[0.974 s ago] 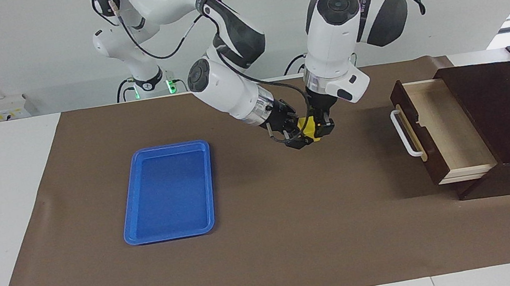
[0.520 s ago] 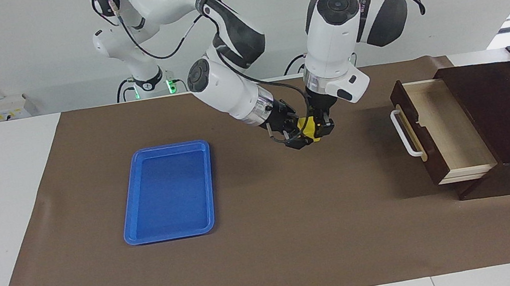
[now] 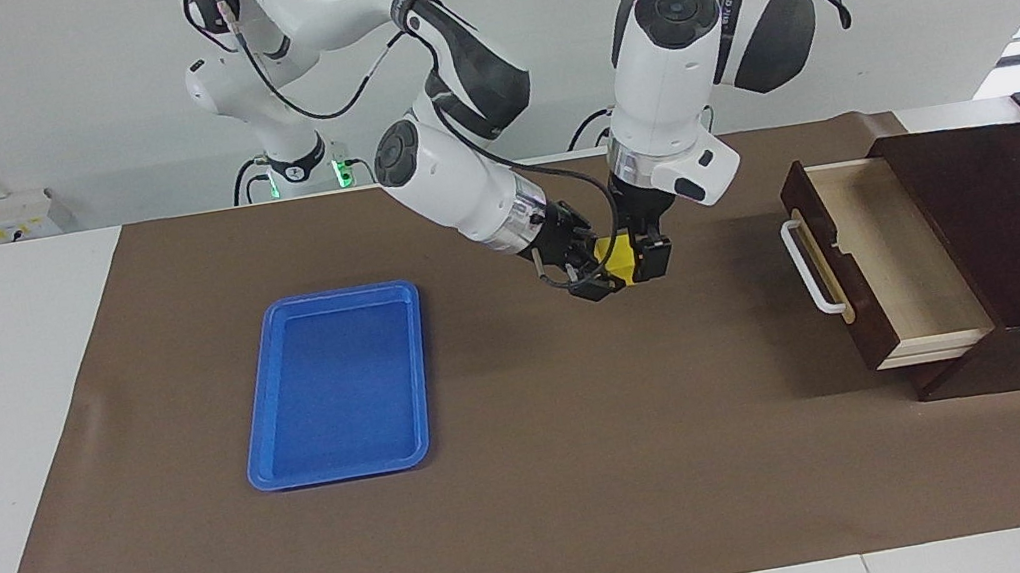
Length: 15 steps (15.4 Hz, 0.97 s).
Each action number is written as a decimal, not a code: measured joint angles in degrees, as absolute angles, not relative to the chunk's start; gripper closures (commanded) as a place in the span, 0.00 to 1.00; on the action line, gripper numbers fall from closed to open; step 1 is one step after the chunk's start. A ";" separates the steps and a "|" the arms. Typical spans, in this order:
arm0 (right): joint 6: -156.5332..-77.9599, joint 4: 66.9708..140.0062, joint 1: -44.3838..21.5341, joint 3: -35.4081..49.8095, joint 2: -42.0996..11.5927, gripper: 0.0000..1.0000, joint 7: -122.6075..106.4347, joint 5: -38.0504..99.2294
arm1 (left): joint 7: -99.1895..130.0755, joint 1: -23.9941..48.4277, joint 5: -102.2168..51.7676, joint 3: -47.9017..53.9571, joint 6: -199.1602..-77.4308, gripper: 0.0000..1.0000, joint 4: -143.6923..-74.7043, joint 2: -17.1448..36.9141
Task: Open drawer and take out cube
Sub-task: 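Close the right gripper on the yellow cube beside the left gripper, then carry the cube over the tray while the left gripper withdraws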
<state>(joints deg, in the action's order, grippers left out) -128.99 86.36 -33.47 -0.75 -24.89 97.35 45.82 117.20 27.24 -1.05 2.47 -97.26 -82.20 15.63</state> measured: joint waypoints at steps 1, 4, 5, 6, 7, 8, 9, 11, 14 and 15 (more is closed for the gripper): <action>-128.99 86.36 -33.47 -0.75 -24.90 1.00 97.35 45.82 | 117.20 27.24 -1.05 2.47 -97.27 0.00 -82.20 15.63; -128.99 86.30 -33.24 -0.80 -24.90 1.00 97.35 45.82 | 117.20 27.24 -1.05 2.43 -97.26 0.00 -82.20 15.63; -128.98 86.28 -32.79 -0.82 -24.90 1.00 97.35 45.84 | 117.20 27.24 -1.05 2.32 -97.26 0.00 -82.29 15.62; -128.98 86.28 -32.03 -0.85 -24.90 1.00 97.35 45.86 | 117.09 27.23 -1.03 2.07 -97.26 0.00 -82.61 15.62; -128.94 86.27 -30.98 -0.86 -24.90 1.00 97.35 45.86 | 116.64 27.09 -1.01 1.67 -97.33 0.00 -83.15 15.62; -128.73 86.26 -29.73 -0.87 -24.90 1.00 97.35 45.86 | 115.67 26.46 -0.96 1.39 -97.66 0.00 -83.91 15.58; -128.21 86.24 -28.47 -0.89 -24.90 1.00 97.35 45.86 | 114.15 25.30 -0.94 1.18 -98.24 0.00 -84.97 15.46; -126.33 86.20 -26.15 -0.91 -24.91 1.00 97.35 45.83 | 110.16 22.23 -0.80 0.95 -99.51 0.00 -88.06 14.75; -124.18 86.14 -23.53 -1.00 -24.90 1.00 96.56 45.76 | 105.13 18.33 0.52 0.82 -101.95 0.00 -94.69 12.24; -123.62 86.12 -22.65 -1.11 -24.90 1.00 96.23 45.76 | 103.29 17.31 0.85 0.80 -103.05 0.00 -97.11 11.21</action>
